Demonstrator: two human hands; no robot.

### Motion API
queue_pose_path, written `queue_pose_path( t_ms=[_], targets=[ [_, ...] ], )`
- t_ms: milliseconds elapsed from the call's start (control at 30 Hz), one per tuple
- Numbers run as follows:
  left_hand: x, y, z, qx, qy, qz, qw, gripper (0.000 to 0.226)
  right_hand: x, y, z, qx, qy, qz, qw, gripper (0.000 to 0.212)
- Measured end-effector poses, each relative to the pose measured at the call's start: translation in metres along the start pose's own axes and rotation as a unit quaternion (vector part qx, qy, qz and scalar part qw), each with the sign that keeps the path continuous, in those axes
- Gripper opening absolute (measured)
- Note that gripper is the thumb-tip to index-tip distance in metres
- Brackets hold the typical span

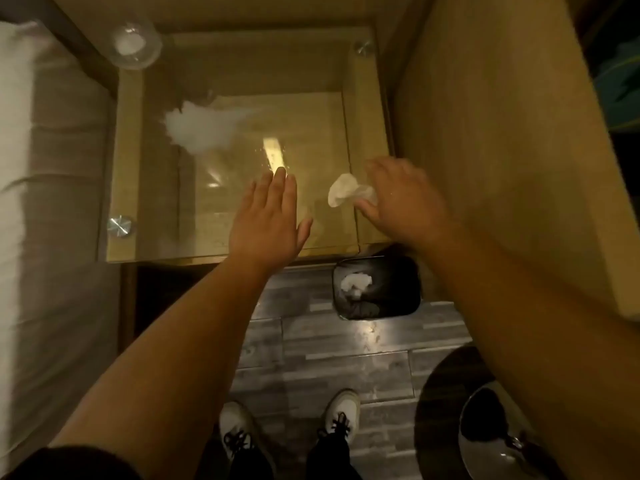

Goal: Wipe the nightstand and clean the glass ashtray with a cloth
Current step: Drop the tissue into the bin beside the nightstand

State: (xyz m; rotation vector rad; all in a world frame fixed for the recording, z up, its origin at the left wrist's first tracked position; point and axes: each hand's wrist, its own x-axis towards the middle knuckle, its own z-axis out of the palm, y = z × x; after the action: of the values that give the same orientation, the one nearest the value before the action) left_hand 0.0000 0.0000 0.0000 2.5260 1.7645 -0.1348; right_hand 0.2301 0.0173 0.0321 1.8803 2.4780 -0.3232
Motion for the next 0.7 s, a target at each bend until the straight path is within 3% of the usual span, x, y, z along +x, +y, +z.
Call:
queue_pose_path(
  t_ms=[367,700],
  targets=[
    [0.005,0.005,0.047,-0.025,0.009,0.018,0.999,0.069,0.013,0.005,0.039,-0.011,0.022,-0.023,0.999,0.048],
    [0.006,0.004,0.057,-0.038,0.028,0.014,0.999,0.069,-0.006,0.003,0.052,0.086,0.037,0.000,0.996,0.029]
  ],
)
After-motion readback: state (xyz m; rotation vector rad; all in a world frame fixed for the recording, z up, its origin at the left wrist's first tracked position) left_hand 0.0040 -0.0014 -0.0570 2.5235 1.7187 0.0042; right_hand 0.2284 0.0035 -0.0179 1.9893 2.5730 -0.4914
